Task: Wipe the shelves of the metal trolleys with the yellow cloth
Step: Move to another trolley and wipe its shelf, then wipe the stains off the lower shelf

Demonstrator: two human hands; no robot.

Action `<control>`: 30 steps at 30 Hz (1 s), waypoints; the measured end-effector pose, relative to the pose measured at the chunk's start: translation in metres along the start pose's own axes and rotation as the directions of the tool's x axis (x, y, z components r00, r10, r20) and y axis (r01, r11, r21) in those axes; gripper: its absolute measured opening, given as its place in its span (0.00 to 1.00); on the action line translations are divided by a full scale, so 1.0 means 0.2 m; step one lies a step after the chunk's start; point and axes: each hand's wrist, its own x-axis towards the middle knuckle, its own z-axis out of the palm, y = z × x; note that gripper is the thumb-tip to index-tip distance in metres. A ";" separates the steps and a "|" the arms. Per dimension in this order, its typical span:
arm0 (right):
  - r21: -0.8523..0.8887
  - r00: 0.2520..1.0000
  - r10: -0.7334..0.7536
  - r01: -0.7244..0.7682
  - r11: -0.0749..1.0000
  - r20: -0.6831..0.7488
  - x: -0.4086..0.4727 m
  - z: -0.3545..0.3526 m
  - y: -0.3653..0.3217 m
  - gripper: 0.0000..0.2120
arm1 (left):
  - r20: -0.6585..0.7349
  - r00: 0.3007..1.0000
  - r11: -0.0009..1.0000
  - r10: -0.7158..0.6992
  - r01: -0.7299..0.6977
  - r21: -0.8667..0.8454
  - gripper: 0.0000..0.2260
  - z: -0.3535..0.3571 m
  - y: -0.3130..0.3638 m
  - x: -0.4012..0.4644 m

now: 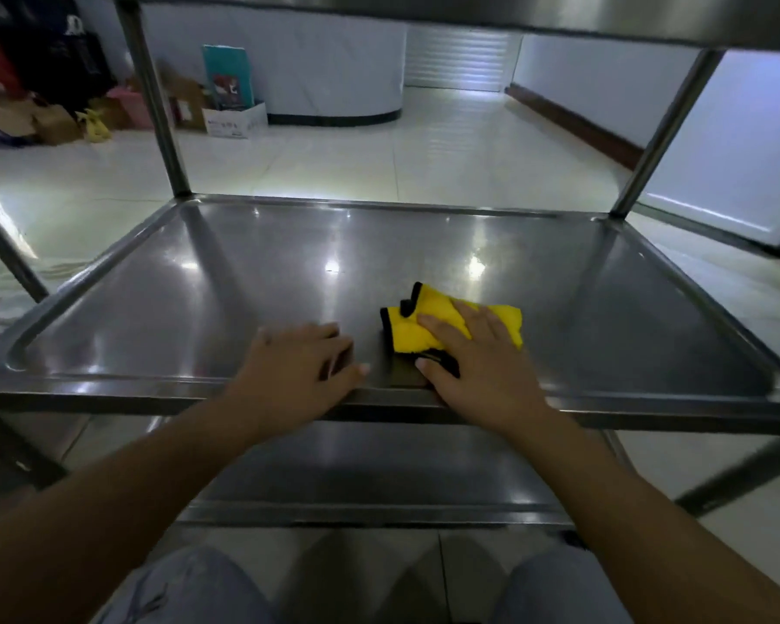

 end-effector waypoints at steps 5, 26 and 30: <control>0.005 0.999 -0.006 0.006 1.000 -0.033 0.01 -0.07 0.22 0.24 | -0.003 0.998 0.986 0.069 -0.068 0.155 0.38 0.14 0.21 0.10; -0.051 0.992 -0.010 0.003 0.999 -0.125 -0.29 -0.28 0.49 0.24 | 0.004 0.999 0.975 0.043 -0.043 0.218 0.42 0.20 0.33 0.33; -0.042 0.972 -0.172 0.168 0.985 -0.160 -0.48 -0.38 0.41 0.24 | -0.133 0.990 0.994 0.042 -0.027 0.110 0.31 0.23 0.39 0.27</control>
